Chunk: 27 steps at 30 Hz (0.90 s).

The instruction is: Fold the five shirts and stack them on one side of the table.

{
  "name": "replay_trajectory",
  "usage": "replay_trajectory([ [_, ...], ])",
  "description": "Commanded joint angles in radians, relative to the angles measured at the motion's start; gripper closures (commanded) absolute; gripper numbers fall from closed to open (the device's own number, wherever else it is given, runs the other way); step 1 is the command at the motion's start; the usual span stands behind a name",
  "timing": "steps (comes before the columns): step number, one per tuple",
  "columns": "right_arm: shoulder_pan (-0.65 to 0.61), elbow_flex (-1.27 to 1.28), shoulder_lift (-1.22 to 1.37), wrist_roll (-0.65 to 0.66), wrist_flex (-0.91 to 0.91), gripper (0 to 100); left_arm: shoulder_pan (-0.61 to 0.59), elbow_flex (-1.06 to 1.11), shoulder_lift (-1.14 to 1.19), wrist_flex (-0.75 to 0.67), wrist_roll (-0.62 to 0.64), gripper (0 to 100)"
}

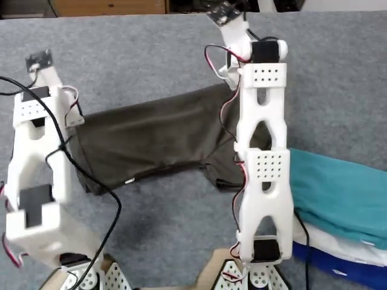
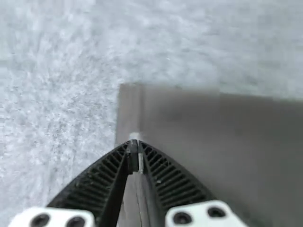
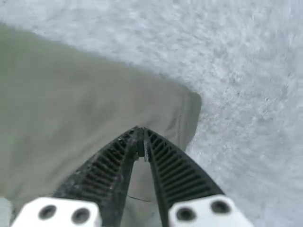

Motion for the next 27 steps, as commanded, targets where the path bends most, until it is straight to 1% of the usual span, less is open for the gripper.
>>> replay_trajectory([
  [1,0.002,-0.059,-0.101,0.048,0.029,99.2,0.055,0.114,-0.211,0.012,-0.057,98],
  [3,0.022,-0.044,-0.134,0.075,0.029,99.3,0.06,0.233,-0.321,-0.015,-0.077,98],
  [5,0.041,-0.004,-0.189,0.103,0.029,99.3,0.043,0.362,-0.415,-0.072,-0.083,98],
  [8,0.068,0.131,-0.309,0.158,0.029,99.3,-0.02,0.562,-0.519,-0.224,-0.081,98],
  [12,0.077,0.455,-0.538,0.232,0.029,99.4,-0.091,0.755,-0.559,-0.479,-0.078,98],
  [15,0.07,0.782,-0.734,0.273,0.026,99.4,-0.098,0.819,-0.558,-0.605,-0.071,98],
  [20,0.035,1.291,-1.027,0.45,-0.002,99.2,-0.098,0.91,-0.556,-0.73,0.041,98],
  [24,0.073,1.615,-1.256,0.674,-0.034,99.1,-0.114,0.924,-0.559,-0.753,0.04,98],
  [27,0.096,1.825,-1.415,0.775,-0.095,98.8,-0.124,0.918,-0.558,-0.75,0.044,98],
])
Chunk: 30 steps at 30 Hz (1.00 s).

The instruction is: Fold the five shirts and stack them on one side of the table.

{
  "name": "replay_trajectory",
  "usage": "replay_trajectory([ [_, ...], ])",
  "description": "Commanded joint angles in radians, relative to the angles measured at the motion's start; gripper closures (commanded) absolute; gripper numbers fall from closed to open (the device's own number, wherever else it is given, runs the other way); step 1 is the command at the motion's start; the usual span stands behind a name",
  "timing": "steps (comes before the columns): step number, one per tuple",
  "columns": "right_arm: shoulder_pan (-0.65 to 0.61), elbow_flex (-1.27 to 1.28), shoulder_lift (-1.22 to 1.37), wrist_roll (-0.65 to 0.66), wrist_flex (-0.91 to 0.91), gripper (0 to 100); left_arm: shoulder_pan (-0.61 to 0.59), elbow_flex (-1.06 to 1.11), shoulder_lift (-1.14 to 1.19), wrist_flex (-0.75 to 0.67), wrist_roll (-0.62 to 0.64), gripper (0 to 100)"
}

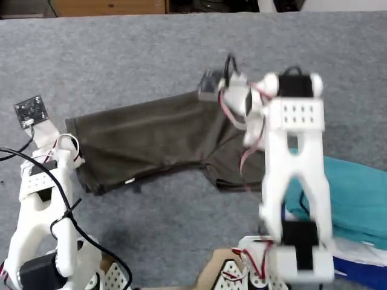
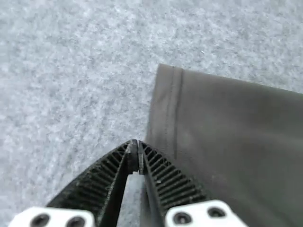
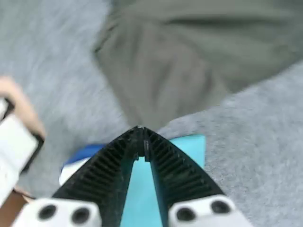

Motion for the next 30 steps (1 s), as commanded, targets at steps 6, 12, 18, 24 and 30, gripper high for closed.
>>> replay_trajectory([
  [6,0.038,0.664,-0.423,0.129,-0.318,83.8,-0.011,-0.009,-0.035,-0.026,0.009,98],
  [12,-0.008,1.006,-0.544,0.126,-0.502,82.9,-0.009,-0.008,-0.035,-0.026,0.009,98],
  [18,-0.022,1.049,-0.545,0.08,-0.549,77.2,-0.006,-0.006,-0.035,-0.026,0.005,98],
  [24,-0.024,1.075,-0.527,0.081,-0.652,72.8,-0.006,-0.006,-0.033,-0.026,0.005,98],
  [30,-0.021,1.009,-0.275,0.081,-0.778,72.8,-0.005,-0.006,-0.033,-0.026,0.005,98],
])
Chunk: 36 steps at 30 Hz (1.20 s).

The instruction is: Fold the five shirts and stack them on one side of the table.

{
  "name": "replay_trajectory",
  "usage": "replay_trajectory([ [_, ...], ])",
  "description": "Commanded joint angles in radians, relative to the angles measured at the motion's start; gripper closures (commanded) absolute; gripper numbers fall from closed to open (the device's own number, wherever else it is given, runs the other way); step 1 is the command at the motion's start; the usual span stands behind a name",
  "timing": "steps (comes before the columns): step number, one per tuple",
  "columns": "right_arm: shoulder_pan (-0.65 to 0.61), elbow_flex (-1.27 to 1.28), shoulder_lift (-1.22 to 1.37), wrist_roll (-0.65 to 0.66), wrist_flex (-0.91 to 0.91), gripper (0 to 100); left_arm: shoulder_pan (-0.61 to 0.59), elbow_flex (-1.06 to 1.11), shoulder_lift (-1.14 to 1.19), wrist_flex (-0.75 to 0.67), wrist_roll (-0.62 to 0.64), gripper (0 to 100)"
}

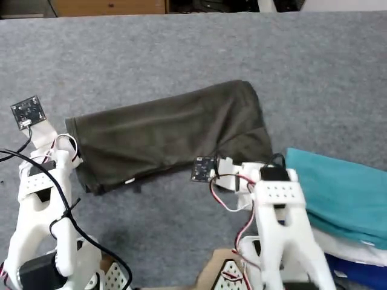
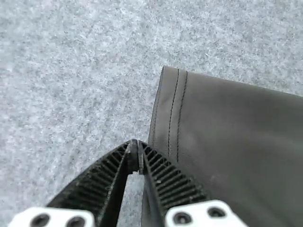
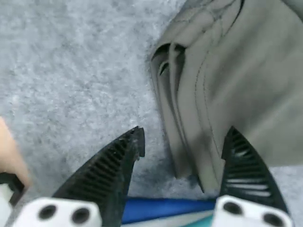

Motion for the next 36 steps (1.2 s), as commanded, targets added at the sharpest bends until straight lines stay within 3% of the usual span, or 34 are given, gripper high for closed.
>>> replay_trajectory([
  [1,-0.013,-0.093,0.16,-0.012,-0.055,72.8,-0.003,-0.008,-0.027,-0.017,0.005,98],
  [10,-0.012,-0.228,0.344,0.0,-0.092,73.2,-0.011,-0.098,0.119,-0.008,0.005,98],
  [20,0.002,-0.237,0.407,0.015,-0.21,97.4,-0.009,-0.1,0.122,-0.008,0.005,98],
  [28,0.048,-0.456,0.409,0.009,-0.107,99.4,-0.008,-0.1,0.122,-0.008,0.005,98],
  [36,-0.074,-0.684,0.412,0.002,-0.077,99.4,-0.008,-0.1,0.122,-0.008,0.005,98],
])
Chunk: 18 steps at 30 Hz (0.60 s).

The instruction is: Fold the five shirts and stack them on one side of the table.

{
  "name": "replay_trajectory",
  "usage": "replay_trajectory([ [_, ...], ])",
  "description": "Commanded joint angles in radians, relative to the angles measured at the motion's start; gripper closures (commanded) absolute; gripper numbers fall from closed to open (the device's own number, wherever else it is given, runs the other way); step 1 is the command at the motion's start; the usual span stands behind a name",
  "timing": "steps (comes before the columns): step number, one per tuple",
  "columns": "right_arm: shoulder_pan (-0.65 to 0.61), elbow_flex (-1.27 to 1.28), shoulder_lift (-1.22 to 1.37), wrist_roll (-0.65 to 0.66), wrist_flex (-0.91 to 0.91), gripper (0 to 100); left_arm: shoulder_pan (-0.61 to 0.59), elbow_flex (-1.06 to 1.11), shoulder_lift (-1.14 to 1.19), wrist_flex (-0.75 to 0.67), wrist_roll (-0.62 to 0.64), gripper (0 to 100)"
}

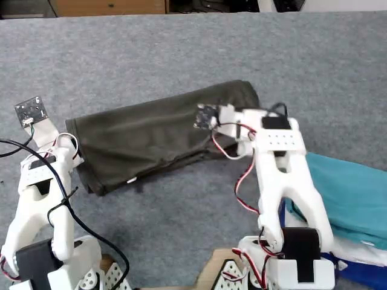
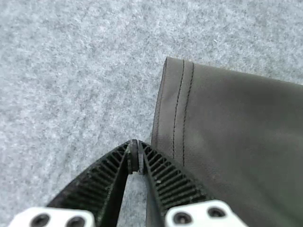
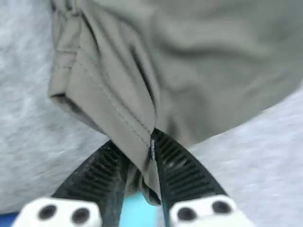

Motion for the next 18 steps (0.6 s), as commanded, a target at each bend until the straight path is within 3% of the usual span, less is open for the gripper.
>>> replay_trajectory([
  [1,-0.081,-0.11,0.001,-0.005,-0.002,99.4,-0.006,-0.048,-0.001,-0.008,0.005,98],
  [18,-0.125,-0.189,0.269,0.015,-0.407,95.7,-0.005,-0.046,-0.001,-0.008,0.005,98],
])
